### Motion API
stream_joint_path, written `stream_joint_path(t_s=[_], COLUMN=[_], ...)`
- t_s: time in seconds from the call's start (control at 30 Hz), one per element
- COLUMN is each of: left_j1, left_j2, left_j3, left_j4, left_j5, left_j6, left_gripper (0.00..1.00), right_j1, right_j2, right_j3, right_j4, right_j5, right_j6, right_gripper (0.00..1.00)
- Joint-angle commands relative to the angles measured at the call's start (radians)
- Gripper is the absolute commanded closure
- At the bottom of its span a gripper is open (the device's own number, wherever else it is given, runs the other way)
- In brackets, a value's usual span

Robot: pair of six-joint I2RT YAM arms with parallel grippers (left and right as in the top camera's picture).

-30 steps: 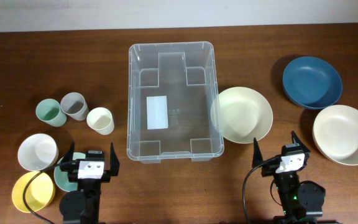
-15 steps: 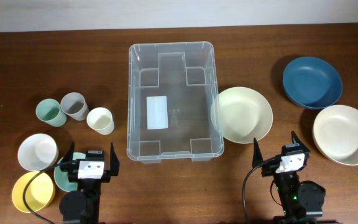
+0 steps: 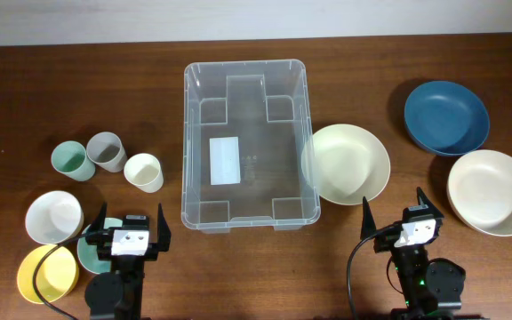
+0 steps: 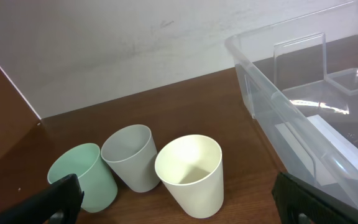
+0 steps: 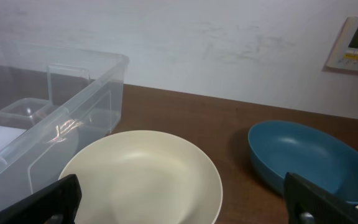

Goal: Pack container

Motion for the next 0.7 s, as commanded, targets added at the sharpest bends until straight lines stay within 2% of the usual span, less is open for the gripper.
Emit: stream_joint_path(t_s=[0.0, 0.4, 0.53, 0.67], left_j1=[-0.001, -0.001, -0.001, -0.001], left_j2=[-0.006, -0.006, -0.006, -0.006], left_j3=[-0.009, -0.009, -0.009, -0.009], left_j4=[0.006, 0.007, 0.007, 0.007], left_j5=[0.008, 0.008, 0.008, 0.008], left_j6=[-0.01, -0.01, -0.01, -0.01], left_gripper=[0.0, 0.0, 0.0, 0.0], right_j1=[0.006, 0.006, 0.004, 0.004], right_j2=[-0.008, -0.008, 0.033, 0.107], right_j3=[-0.005, -0.005, -0.004, 0.042], right_j4=[-0.005, 0.0, -0.007, -0.013], right_j5=[-0.006, -0.005, -0.006, 0.018], right_j6=[-0.007, -0.006, 0.14, 0.156], right_gripper=[0.01, 0.01, 0.01, 0.01])
